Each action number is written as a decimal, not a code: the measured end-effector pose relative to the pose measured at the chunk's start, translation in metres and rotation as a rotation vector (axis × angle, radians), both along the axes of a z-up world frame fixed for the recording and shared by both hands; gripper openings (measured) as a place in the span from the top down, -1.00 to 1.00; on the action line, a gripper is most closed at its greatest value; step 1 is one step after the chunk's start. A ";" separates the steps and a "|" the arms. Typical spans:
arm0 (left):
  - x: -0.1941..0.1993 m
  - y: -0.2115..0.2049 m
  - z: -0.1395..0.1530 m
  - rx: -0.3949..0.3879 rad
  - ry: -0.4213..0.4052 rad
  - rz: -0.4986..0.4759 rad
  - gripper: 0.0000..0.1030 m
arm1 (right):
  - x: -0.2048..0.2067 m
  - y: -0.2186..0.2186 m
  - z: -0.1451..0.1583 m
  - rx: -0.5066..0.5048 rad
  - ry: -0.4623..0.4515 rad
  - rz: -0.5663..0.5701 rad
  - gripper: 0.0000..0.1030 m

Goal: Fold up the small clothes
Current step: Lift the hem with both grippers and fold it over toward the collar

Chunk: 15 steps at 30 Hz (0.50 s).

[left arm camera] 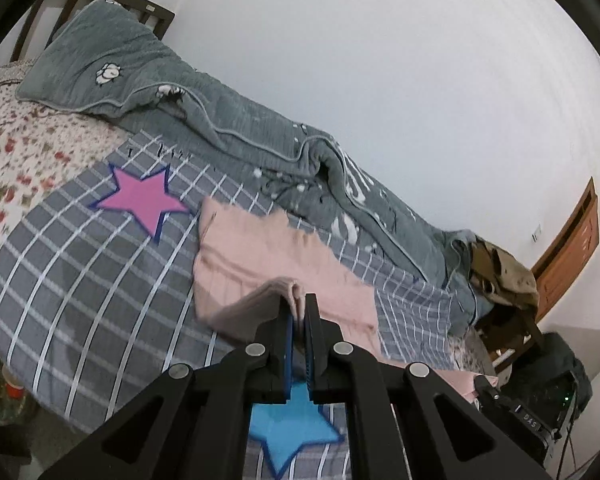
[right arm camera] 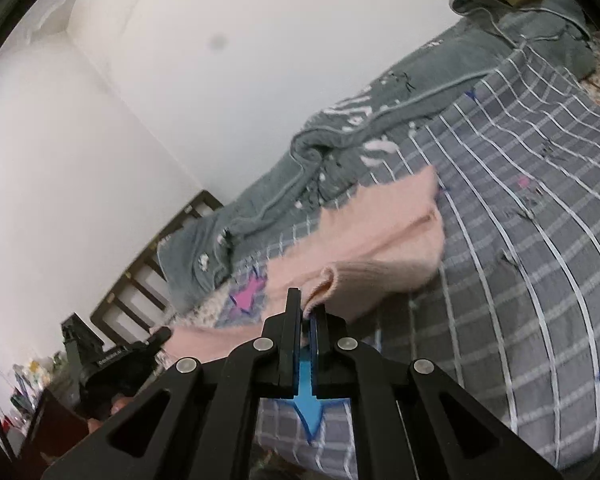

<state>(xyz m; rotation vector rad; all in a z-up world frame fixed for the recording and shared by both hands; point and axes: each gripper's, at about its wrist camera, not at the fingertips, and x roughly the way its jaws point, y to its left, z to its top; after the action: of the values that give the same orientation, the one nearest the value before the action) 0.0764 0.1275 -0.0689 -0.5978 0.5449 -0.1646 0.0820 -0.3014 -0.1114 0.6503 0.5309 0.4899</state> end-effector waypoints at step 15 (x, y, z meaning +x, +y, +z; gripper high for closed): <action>0.145 0.009 0.006 0.051 0.017 0.058 0.89 | 0.143 0.021 0.040 -0.021 -0.074 -0.003 0.93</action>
<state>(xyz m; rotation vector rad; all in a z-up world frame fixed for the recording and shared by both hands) 0.2219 0.1367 -0.0625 -0.5652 0.5467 -0.0909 0.2248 -0.2799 -0.0717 0.6106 0.4646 0.5035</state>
